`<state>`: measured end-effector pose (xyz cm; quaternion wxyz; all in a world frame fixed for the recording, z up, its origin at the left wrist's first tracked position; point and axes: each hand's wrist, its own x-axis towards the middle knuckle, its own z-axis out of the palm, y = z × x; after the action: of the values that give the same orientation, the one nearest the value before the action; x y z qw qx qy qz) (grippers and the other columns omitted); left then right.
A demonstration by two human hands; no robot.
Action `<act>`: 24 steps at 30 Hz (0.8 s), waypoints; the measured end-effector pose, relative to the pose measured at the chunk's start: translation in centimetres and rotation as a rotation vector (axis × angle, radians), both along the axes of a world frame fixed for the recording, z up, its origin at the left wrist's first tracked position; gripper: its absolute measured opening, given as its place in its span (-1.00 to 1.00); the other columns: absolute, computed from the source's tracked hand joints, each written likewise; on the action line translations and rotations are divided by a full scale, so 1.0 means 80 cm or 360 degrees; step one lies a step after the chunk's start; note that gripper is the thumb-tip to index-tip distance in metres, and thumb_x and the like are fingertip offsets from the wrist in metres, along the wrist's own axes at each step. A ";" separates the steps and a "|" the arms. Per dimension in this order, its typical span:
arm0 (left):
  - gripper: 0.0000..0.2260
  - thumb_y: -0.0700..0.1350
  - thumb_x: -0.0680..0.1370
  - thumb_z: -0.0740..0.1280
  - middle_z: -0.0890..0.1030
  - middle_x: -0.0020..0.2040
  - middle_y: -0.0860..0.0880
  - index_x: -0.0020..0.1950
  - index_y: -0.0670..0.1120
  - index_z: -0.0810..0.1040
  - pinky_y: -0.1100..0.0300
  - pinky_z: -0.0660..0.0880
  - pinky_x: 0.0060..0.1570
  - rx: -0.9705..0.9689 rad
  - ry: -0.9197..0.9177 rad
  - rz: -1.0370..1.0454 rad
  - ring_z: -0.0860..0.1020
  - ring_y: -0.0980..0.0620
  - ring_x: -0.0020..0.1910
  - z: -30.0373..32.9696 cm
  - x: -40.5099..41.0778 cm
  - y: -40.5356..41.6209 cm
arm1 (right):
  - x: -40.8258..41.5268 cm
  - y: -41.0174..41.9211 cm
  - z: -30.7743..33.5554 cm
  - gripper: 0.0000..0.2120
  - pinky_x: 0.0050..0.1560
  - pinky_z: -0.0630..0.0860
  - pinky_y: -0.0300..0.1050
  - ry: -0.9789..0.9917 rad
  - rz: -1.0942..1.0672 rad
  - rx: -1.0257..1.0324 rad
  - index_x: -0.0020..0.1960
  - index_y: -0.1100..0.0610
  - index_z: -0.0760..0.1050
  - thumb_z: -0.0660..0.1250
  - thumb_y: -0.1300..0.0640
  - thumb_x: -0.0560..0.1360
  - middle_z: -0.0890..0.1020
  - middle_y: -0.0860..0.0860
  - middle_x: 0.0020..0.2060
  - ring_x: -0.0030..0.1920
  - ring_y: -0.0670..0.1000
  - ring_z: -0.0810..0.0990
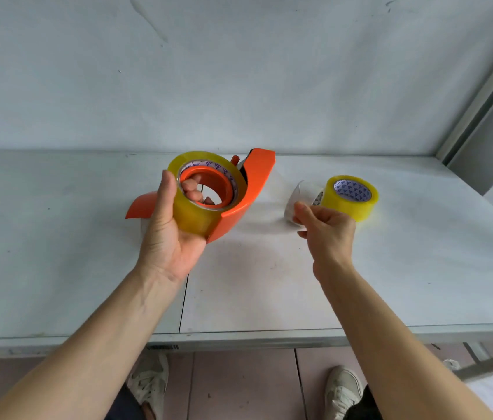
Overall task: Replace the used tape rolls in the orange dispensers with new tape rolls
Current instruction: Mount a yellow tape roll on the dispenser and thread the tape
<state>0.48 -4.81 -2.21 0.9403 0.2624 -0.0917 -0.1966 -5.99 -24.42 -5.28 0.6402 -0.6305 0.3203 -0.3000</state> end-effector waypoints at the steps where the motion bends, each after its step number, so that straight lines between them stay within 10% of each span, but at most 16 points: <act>1: -0.20 0.14 0.19 0.59 0.57 -0.30 0.12 0.28 -0.17 0.37 0.23 0.53 -0.04 0.0020 0.0002 0.0035 0.52 0.21 -0.32 0.002 -0.001 -0.004 | 0.002 0.006 -0.002 -0.87 -0.27 0.53 -0.22 -0.0012 0.0043 0.0036 -0.27 0.11 0.63 0.47 0.15 0.46 0.67 0.03 -0.34 -0.26 -0.02 0.61; 6: -0.60 0.15 0.24 0.39 0.56 -0.38 0.07 -0.08 -0.09 0.53 0.23 0.58 -0.32 0.0215 -0.0030 0.0217 0.59 0.18 -0.41 0.002 -0.005 -0.028 | 0.007 0.031 -0.008 -0.94 -0.02 0.57 -0.14 -0.0140 0.0219 0.0305 -0.15 0.18 0.66 0.44 0.22 0.49 0.71 0.08 -0.25 -0.14 0.01 0.67; 20: -0.64 0.21 0.25 0.45 0.61 -0.28 0.04 -0.12 -0.01 0.61 -0.15 0.56 0.11 0.0450 -0.0208 0.0191 0.62 0.11 -0.22 -0.027 -0.009 -0.051 | 0.015 0.056 -0.009 -0.80 0.12 0.59 -0.09 -0.0155 0.0339 0.0534 0.02 0.27 0.63 0.25 0.23 0.61 0.71 0.12 -0.09 -0.03 0.04 0.67; 24: -0.67 0.15 0.32 0.35 0.61 -0.32 0.08 -0.07 -0.05 0.56 0.06 0.63 -0.08 0.0449 -0.0196 0.0221 0.63 0.15 -0.26 -0.031 -0.014 -0.063 | 0.014 0.060 -0.002 -0.71 0.27 0.51 0.05 -0.0166 0.0390 0.0700 0.09 0.24 0.58 0.16 0.09 0.64 0.67 0.12 0.06 0.15 0.09 0.61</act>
<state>-0.64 -9.85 -4.73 0.8980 0.4090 -0.1025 -0.1255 -4.89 -19.62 -5.47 0.8092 -0.4939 0.2657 -0.1752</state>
